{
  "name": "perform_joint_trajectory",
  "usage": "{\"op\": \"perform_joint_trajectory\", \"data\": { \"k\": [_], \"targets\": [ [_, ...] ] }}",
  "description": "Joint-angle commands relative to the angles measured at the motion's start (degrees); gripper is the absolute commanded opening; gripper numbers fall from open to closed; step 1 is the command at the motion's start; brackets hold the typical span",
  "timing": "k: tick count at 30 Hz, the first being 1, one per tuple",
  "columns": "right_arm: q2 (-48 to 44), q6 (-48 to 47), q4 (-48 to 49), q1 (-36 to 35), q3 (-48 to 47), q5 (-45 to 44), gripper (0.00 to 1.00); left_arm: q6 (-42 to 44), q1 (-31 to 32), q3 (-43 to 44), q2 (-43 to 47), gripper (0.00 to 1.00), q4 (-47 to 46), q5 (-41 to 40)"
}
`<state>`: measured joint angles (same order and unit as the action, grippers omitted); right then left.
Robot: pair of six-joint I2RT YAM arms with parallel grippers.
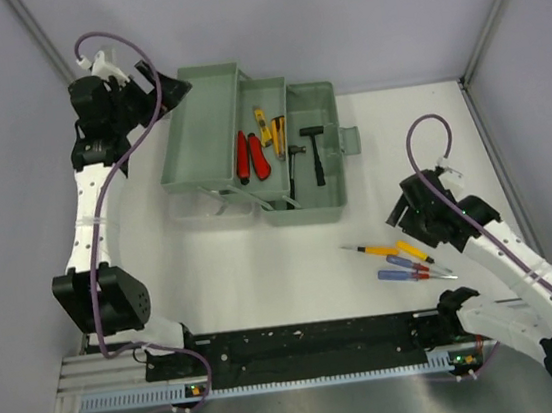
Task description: Pack the tool kit
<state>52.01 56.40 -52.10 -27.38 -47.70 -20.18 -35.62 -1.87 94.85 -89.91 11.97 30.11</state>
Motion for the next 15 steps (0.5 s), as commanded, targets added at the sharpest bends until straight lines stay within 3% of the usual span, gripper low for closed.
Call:
{"op": "perform_joint_trajectory", "data": {
  "k": [1,6,9,12,15],
  "targets": [
    [0.63,6.35,-0.81,4.86,2.17,4.45,0.66,9.31,0.2,0.34,7.98,0.99,7.88,-3.79],
    [5.38,5.04,0.85,9.36,3.41,4.9,0.65,16.09,0.29,0.25,11.25,0.99,13.6,-36.1],
    [7.49,3.8,1.21,9.88,2.7,2.26,0.65,14.88,0.29,-0.1,11.51,0.99,14.58,-53.09],
    [8.9,4.15,2.35,11.29,3.14,5.15,0.65,18.29,-0.06,-3.87,13.0,0.99,11.24,-56.12],
    [9.86,8.01,3.14,12.34,5.15,6.12,0.65,21.81,-0.24,-4.23,13.53,0.99,11.67,-50.78]
  ]
}}
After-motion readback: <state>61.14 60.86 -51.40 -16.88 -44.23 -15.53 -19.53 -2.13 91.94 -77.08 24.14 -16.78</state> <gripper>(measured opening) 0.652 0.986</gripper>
